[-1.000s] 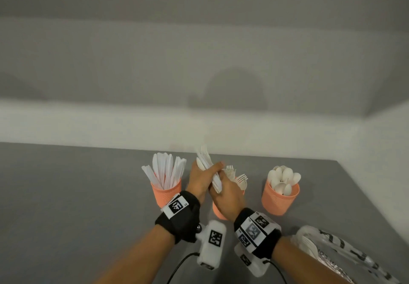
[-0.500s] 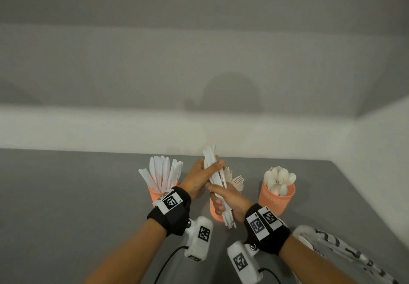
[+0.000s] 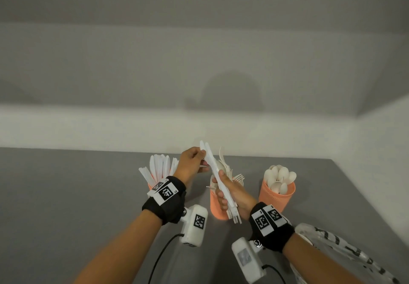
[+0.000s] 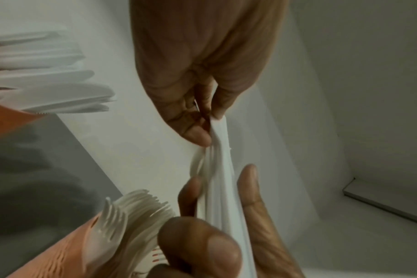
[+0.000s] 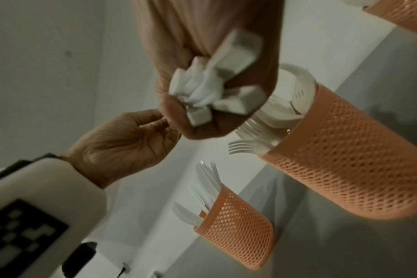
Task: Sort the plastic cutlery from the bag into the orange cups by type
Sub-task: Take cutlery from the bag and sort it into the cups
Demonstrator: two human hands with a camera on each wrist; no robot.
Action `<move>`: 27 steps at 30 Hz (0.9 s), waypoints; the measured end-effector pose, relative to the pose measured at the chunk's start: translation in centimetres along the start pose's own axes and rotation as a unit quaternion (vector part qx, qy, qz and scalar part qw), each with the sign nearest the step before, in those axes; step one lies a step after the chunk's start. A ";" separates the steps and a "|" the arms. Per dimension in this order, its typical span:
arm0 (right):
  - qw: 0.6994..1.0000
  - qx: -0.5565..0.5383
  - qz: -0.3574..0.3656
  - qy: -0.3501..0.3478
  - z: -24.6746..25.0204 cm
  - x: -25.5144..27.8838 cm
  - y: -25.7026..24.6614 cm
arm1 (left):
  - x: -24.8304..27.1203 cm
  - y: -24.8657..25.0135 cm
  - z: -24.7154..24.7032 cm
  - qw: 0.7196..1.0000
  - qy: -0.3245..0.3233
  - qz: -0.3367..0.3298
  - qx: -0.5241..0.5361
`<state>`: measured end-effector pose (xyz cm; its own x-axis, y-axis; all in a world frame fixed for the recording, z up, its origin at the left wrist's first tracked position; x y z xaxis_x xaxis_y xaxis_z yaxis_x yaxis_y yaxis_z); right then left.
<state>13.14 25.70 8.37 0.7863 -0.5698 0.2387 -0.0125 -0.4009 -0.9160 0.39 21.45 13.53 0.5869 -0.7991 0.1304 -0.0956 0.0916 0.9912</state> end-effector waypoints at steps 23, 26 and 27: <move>0.986 0.132 0.087 0.060 -1.3 -2.4 0.4 | 0.6 -0.9 2.6 0.996 -0.040 0.080 0.007; 0.990 0.104 0.061 0.075 -0.9 -2.8 1.1 | 1.1 0.1 3.3 0.996 -0.060 0.067 0.000; 0.990 0.096 0.055 0.089 -0.6 -3.0 1.3 | 1.0 0.6 3.8 0.998 -0.044 0.047 0.002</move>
<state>10.41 26.42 6.69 0.6656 -0.7263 0.1717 0.0393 -0.1956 -0.9799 -2.15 18.41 14.23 0.5027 -0.8359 0.2204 -0.1507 0.1663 0.9745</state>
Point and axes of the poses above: each hand's wrist, its own x-axis away from the middle knuckle, its own z-axis out of the back of the hand, y = z × x, the point moved 3 cm from there along -x, towards the middle knuckle, and after that the axes turned 5 degrees about z, right-handed, at the moved point
